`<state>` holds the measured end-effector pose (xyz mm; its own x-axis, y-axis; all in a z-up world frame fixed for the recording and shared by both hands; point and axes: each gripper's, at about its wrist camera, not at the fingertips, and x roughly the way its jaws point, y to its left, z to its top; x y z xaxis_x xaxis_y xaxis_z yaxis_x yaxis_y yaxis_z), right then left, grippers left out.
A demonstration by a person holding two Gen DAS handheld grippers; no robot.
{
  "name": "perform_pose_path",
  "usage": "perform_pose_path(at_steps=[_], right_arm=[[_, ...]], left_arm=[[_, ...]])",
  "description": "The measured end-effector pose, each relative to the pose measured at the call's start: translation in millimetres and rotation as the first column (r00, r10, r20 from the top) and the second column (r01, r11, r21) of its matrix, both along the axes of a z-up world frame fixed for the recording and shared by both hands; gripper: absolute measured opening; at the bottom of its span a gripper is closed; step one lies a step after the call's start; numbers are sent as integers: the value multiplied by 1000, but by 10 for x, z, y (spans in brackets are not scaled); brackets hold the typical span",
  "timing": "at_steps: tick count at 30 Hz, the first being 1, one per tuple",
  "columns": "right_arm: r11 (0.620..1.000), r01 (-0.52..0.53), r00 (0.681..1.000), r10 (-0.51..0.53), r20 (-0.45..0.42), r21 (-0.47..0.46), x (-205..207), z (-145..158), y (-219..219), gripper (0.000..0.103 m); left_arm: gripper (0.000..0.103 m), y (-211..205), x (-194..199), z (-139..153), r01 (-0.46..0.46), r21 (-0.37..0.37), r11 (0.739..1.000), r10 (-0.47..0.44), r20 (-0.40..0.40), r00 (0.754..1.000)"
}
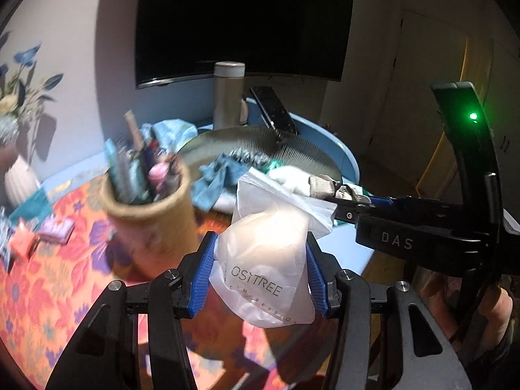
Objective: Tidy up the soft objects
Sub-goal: 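Carry the bag and sneaker charm toward the gold glass plate, then open both tools to drop the bag and charm onto the plate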
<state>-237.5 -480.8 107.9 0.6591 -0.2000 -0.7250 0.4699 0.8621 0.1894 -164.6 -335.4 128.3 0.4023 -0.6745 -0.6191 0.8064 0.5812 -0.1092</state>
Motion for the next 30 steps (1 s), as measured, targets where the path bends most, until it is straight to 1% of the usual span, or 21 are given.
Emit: perform_pose_path(at_steps=[4,8,11,14,18,19,20,21,22,23,24,28,30], right_arm=[[999,46,998,-46,35,7,42,98,-268,31],[993,114,991,-115,68,22,149,169,-513,31],[988,148,985,-152,78,51,267,160,-688,31],[982,171,982,-177,73,81,429,112,-839,31],[978,192,979,-197,55,83,593,71,-949,31],[977,199,978,-203,52,80,642,65,-975,31],[976,202,977,-207,50,82,684,56,-1000,32],[975,203,977,-208,47,88,726,43,-1027,37],[975,202,977,-207,44,94,747,28,-1053,43],[973,204,977,-209,42,104,769,10,-1079,56],[972,208,976,-214,46,107,760,-4,-1095,58],[970,221,973,-226,44,102,693,-28,-1081,58],[970,224,973,-229,41,94,660,-20,-1054,58]], left_arm=[[48,-281,115,66,-5,5,1000,5,7,1000],[48,-569,242,121,-13,22,1000,12,38,999],[48,-733,367,98,-27,25,999,26,32,999],[48,-888,500,53,-42,31,999,41,27,999],[48,-1030,656,-10,-61,37,997,60,29,998],[50,-1050,681,-23,-64,38,997,63,30,998],[53,-1072,702,-34,-69,37,997,67,35,997],[57,-1090,718,-42,-71,37,997,70,49,996],[69,-1110,721,-56,-77,40,996,74,66,995],[72,-1119,714,-64,-74,41,996,71,74,995],[72,-1127,701,-74,-64,41,997,61,79,995],[72,-1133,631,-107,-59,65,996,51,108,993],[72,-1090,595,-94,-52,60,997,46,103,994]])
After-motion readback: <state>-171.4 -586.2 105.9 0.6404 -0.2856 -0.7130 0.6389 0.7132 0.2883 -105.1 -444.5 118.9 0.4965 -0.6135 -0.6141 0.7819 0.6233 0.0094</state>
